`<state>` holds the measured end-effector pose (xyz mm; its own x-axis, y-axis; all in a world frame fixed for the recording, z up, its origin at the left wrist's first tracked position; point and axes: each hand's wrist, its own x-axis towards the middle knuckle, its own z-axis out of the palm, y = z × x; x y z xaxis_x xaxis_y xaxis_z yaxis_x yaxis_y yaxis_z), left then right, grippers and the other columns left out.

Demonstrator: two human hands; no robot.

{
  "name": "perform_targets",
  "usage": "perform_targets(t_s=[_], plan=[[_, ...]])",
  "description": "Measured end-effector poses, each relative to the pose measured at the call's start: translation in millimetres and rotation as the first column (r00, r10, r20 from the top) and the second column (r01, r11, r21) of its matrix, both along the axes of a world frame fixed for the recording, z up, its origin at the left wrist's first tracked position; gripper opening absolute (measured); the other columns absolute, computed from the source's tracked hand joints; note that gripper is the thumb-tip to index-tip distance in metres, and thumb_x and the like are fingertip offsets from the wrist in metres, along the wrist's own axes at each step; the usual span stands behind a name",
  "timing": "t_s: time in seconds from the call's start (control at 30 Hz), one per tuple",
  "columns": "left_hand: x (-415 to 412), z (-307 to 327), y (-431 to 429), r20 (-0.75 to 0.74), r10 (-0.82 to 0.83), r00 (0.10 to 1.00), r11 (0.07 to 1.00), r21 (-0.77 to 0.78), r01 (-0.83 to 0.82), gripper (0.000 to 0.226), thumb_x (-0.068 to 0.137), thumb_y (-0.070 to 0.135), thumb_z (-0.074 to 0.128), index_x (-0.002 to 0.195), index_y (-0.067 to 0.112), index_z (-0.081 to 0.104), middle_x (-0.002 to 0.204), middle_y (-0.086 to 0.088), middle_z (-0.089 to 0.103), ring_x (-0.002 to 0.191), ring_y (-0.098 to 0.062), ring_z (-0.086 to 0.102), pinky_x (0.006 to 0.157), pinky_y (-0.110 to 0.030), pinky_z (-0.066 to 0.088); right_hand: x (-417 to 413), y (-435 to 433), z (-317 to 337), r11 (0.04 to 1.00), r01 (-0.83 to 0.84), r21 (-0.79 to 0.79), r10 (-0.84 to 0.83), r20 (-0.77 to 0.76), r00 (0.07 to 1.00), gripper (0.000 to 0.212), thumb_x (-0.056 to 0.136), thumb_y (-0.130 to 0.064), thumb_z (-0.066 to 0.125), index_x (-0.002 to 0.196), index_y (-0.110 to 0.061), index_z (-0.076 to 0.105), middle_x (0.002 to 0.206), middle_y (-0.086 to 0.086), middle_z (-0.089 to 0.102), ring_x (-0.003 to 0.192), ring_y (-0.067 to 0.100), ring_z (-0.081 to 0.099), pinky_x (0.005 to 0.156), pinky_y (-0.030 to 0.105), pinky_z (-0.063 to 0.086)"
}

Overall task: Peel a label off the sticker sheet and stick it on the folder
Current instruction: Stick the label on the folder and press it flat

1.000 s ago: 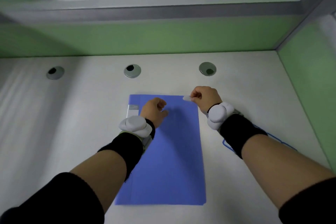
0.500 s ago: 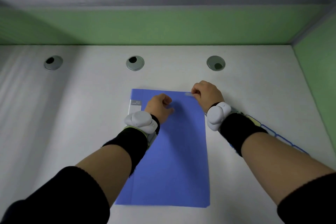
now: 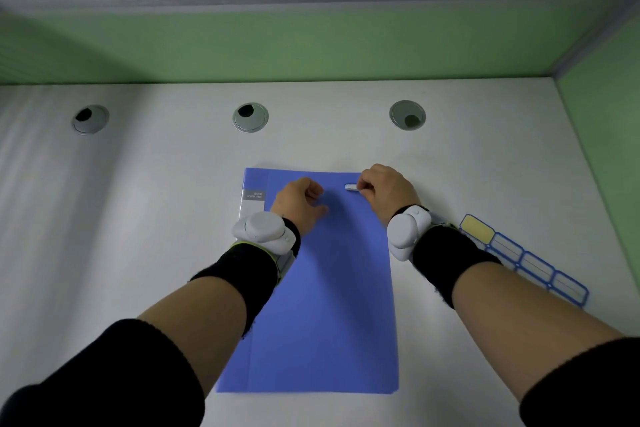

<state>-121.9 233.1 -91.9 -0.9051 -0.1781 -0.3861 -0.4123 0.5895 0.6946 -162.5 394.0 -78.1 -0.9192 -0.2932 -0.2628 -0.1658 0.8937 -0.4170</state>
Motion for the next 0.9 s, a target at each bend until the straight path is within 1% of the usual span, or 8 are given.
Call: perform_targets(t_s=[0.13, 0.5, 0.67, 0.77, 0.9], plan=[[-0.3, -1.6, 0.1, 0.000, -0.007, 1.000, 1.000, -0.001, 0.007, 0.026, 0.075, 0.009, 0.069, 0.100, 0.008, 0.062, 0.090, 0.000, 0.055, 0.080, -0.016, 0.051, 0.076, -0.025, 0.043, 0.4, 0.0, -1.5, 1.000, 0.011, -0.013, -0.011, 0.007, 1.000, 0.018, 0.090, -0.008, 0.048, 0.099, -0.004, 0.064, 0.109, 0.015, 0.062, 0.102, 0.030, 0.055, 0.082, 0.040, 0.049], [-0.3, -3.7, -0.6, 0.008, -0.018, 1.000, 1.000, -0.001, 0.018, 0.026, 0.075, 0.010, 0.070, 0.100, 0.008, 0.061, 0.090, 0.000, 0.055, 0.081, -0.016, 0.051, 0.076, -0.026, 0.043, 2.2, -0.1, -6.4, 0.997, 0.051, -0.053, -0.049, 0.037, 0.998, 0.020, 0.089, -0.007, 0.050, 0.101, -0.005, 0.066, 0.113, 0.013, 0.061, 0.106, 0.029, 0.055, 0.085, 0.037, 0.046], [-3.1, -0.1, 2.4, -0.003, -0.029, 1.000, 0.999, -0.014, 0.029, 0.025, 0.076, 0.009, 0.069, 0.100, 0.006, 0.062, 0.090, 0.000, 0.055, 0.080, -0.017, 0.050, 0.076, -0.026, 0.043, 2.3, 3.7, -4.5, 0.994, 0.040, -0.102, -0.033, 0.072, 0.997, 0.021, 0.090, -0.010, 0.054, 0.104, -0.004, 0.068, 0.114, 0.014, 0.061, 0.106, 0.029, 0.058, 0.090, 0.037, 0.048], [-5.9, 4.2, 7.1, -0.033, -0.040, 0.999, 0.999, -0.019, 0.039, 0.021, 0.079, 0.010, 0.066, 0.099, 0.007, 0.062, 0.090, 0.000, 0.055, 0.080, -0.017, 0.050, 0.077, -0.026, 0.043, 2.2, 11.9, -2.7, 0.982, 0.105, -0.154, -0.100, 0.043, 0.994, 0.021, 0.090, -0.008, 0.052, 0.102, -0.003, 0.070, 0.110, 0.017, 0.063, 0.102, 0.032, 0.059, 0.089, 0.041, 0.049], [-13.4, 10.9, 20.7, -0.104, -0.027, 0.994, 1.000, -0.019, 0.025, 0.011, 0.081, 0.012, 0.061, 0.091, 0.010, 0.065, 0.087, 0.000, 0.054, 0.077, -0.018, 0.050, 0.074, -0.027, 0.043, -3.6, 26.0, -1.7, 0.969, 0.192, -0.158, -0.192, 0.011, 0.981, 0.020, 0.088, -0.005, 0.054, 0.098, -0.002, 0.071, 0.107, 0.019, 0.065, 0.097, 0.033, 0.061, 0.087, 0.040, 0.051]])
